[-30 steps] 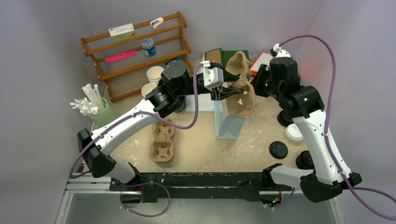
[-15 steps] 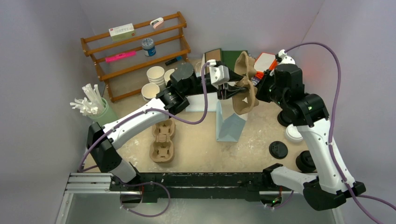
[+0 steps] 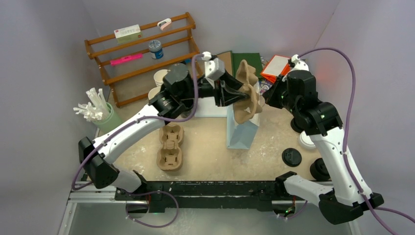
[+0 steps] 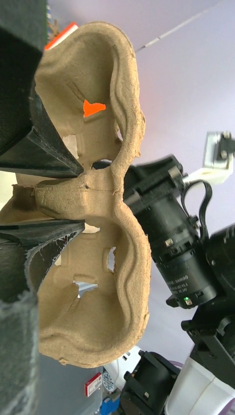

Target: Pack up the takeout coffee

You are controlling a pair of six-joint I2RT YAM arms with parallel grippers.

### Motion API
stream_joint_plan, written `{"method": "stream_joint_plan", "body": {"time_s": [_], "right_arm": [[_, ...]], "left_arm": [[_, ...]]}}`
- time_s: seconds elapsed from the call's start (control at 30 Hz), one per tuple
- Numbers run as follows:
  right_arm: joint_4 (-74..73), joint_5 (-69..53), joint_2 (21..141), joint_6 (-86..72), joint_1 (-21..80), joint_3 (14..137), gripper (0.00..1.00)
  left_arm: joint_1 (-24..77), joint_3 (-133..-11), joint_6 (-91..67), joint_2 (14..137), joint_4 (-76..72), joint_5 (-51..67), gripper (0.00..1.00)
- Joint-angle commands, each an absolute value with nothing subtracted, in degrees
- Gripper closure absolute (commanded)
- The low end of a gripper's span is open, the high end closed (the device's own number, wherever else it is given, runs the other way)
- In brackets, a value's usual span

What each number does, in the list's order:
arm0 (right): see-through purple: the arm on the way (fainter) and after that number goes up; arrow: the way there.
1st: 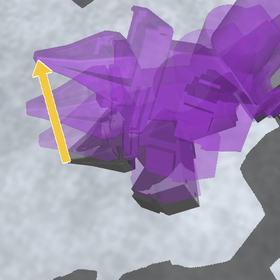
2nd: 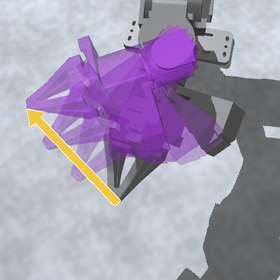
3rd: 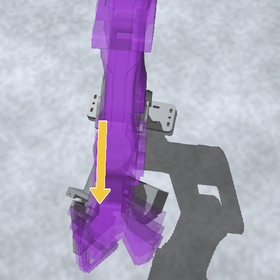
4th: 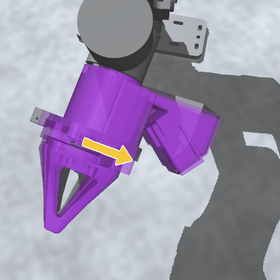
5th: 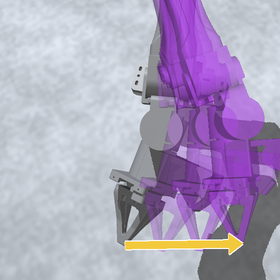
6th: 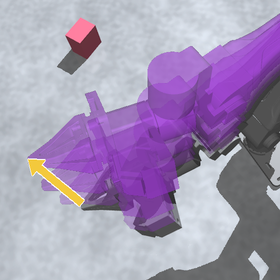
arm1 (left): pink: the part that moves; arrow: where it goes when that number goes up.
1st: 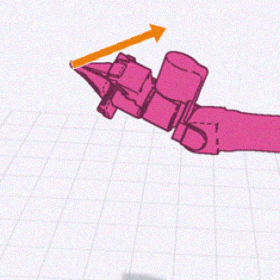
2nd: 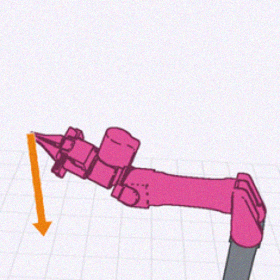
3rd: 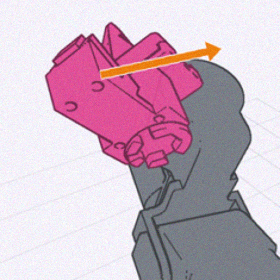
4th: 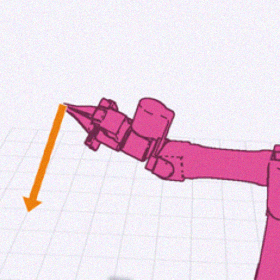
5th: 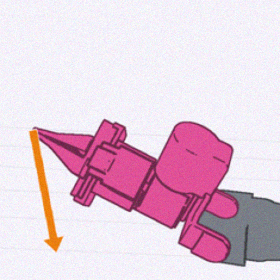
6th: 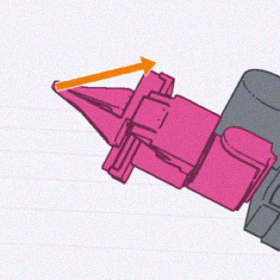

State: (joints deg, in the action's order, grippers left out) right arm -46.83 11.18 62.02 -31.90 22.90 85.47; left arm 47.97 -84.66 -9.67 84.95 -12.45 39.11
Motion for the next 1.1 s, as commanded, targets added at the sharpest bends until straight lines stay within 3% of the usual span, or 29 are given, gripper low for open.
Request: {"method": "stream_joint_plan", "body": {"time_s": [0.0,0.23,0.43,0.73,1.07], "right_arm": [[-43.17,12.97,60.38,-30.50,22.77,83.65,1.00],[-42.99,12.74,60.83,-30.20,22.76,83.94,1.00],[-42.86,12.14,60.74,-30.63,22.76,83.32,1.00],[-42.76,11.90,60.73,-30.81,22.77,83.10,1.00],[-42.23,11.43,60.91,-31.18,22.76,82.83,1.00]], "left_arm": [[42.59,-80.43,-18.63,80.66,-15.81,42.62,0.65],[41.39,-85.53,-20.82,85.21,-11.05,51.38,0.67],[41.40,-86.34,-29.62,86.57,-24.66,55.06,0.67],[41.80,-88.38,-37.80,88.02,-33.82,55.33,0.67],[44.39,-85.97,-31.71,88.97,-24.39,57.41,0.68]]}}
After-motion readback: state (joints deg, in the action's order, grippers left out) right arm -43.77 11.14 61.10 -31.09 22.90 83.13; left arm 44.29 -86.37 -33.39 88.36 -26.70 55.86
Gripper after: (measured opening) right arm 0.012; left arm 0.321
